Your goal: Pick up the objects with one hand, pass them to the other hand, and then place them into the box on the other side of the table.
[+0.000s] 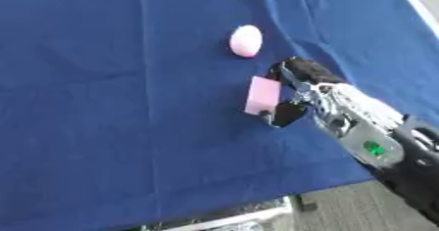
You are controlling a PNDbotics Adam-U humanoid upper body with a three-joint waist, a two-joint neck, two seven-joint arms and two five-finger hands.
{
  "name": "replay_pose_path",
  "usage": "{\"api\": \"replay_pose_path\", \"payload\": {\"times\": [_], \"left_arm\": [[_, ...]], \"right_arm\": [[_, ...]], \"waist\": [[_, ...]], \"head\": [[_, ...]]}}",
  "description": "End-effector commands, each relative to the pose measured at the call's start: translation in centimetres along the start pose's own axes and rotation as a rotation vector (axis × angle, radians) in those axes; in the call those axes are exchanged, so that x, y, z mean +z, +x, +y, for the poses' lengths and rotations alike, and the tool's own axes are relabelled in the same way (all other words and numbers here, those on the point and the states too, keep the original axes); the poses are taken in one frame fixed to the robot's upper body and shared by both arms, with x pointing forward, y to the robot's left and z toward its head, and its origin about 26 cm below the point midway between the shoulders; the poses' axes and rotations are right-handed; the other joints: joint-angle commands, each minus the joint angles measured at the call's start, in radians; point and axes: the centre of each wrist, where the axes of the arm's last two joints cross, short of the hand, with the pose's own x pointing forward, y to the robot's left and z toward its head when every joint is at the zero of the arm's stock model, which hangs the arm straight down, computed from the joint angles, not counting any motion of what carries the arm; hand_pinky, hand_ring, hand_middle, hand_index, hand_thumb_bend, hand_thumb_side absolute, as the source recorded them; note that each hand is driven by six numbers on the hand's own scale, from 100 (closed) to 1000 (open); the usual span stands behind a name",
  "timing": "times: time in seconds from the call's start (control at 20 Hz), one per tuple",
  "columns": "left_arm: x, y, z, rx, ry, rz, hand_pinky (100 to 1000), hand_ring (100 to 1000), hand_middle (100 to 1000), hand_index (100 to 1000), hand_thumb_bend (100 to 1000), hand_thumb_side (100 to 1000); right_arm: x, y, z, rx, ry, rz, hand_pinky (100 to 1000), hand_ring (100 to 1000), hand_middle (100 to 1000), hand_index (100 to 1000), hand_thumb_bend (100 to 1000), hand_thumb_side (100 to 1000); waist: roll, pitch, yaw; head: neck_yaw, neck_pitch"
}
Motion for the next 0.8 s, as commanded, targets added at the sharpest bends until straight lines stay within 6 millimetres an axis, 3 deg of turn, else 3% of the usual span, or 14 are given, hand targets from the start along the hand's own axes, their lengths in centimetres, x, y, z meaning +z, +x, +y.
{"api": "replay_pose_path", "payload": {"times": [0.05,0.55,0.8], "left_arm": [[0.0,0.0,1.4,-0.019,0.039,-0.003,978,800,787,793,100,594],[0.0,0.1,1.8,-0.019,0.044,-0.009,978,800,786,793,100,588],[0.1,0.4,2.0,-0.015,0.046,-0.025,977,798,785,794,100,587]], "right_arm": [[0.2,-0.3,-1.1,0.008,-0.044,0.001,781,710,501,597,354,100],[0.1,-0.2,-2.1,-0.065,-0.184,-0.024,699,681,494,575,266,100],[0.1,0.1,-2.5,-0.14,-0.257,-0.083,613,649,492,562,179,100]], "waist": [[-0.001,-0.022,-0.001],[-0.003,-0.032,0.001],[-0.002,-0.037,0.005]], "head": [[0.001,-0.002],[0.008,-0.002],[0.009,-0.002]]}}
